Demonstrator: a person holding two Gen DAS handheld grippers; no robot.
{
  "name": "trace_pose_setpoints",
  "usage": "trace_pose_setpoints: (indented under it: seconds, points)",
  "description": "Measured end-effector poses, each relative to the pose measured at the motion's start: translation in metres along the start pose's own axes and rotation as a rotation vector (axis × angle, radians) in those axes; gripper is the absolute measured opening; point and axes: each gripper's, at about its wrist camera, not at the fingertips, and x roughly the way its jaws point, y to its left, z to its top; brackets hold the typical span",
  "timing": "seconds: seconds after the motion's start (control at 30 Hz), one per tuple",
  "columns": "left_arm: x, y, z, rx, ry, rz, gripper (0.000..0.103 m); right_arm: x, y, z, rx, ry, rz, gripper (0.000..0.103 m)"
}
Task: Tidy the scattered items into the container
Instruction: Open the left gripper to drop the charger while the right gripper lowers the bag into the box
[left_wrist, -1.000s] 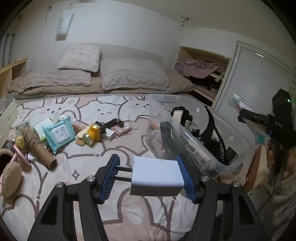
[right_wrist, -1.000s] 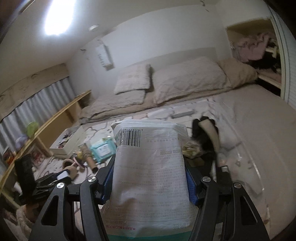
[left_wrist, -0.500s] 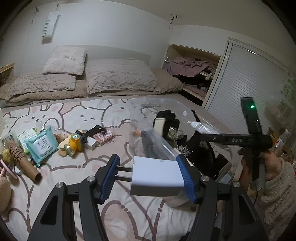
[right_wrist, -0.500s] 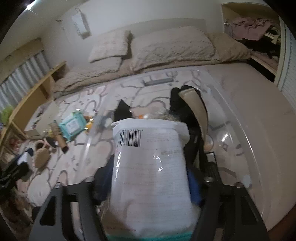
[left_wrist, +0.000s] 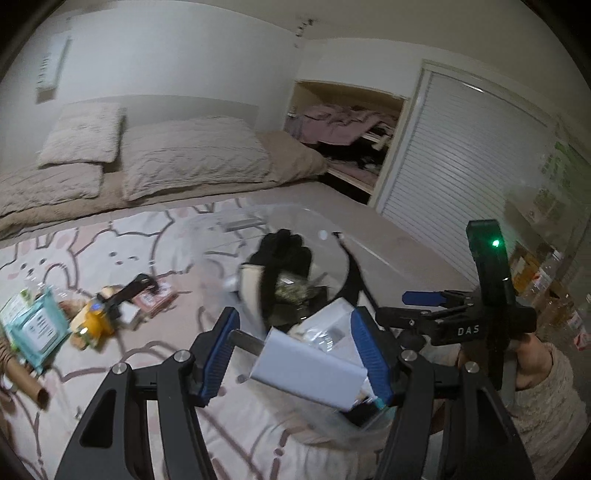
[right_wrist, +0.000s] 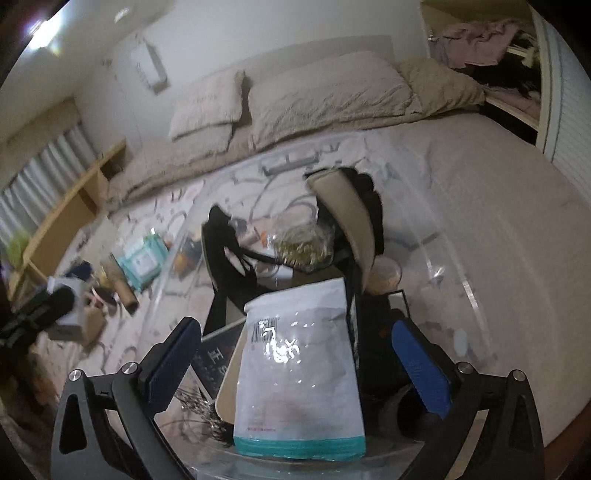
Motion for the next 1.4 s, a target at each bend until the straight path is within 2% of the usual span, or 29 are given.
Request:
trace_pose_setpoints:
  seconds: [0.3,0.5,0.67,0.77,0.8,0.83,0.87,1.17,1.4]
  points:
    - [0.058,-0.027,0.017,-0.034,0.095,-0.115,0.063,-0.01,-0.007,0.003,-0.029,-0.016,-0.037,0.103]
    - [0.087,-0.026,0.031,-0.098,0.148,-0.124,0.063,-0.009,-0.005,0.002,-0.057,-0.005,-0.034,0.103]
    - [0.103,-0.021,0.046,-0.132,0.165,-0.067,0.063,-0.008,-0.004,0.0,-0.069,0.002,-0.035,0.103]
    - [0.118,-0.013,0.053,-0.178,0.166,-0.007,0.065,-0.008,-0.004,0.0,-0.069,0.004,-0.038,0.103]
    - [0.122,-0.009,0.054,-0.194,0.17,0.009,0.083,-0.008,-0.004,0.0,-0.07,0.004,-0.039,0.103]
    - [0.124,-0.005,0.054,-0.207,0.17,0.022,0.095,-0.009,-0.004,0.0,-0.07,0.004,-0.04,0.103]
    - [0.125,-0.003,0.054,-0.212,0.162,0.033,0.103,-0.009,-0.005,0.0,-0.071,0.003,-0.041,0.103]
    - [0.116,-0.001,0.045,-0.127,0.167,0.097,0.103,-0.008,-0.005,0.0,-0.078,0.002,-0.039,0.103]
    - [0.11,-0.002,0.031,0.008,0.188,0.202,0.103,-0.008,-0.003,0.0,-0.087,0.003,-0.041,0.103]
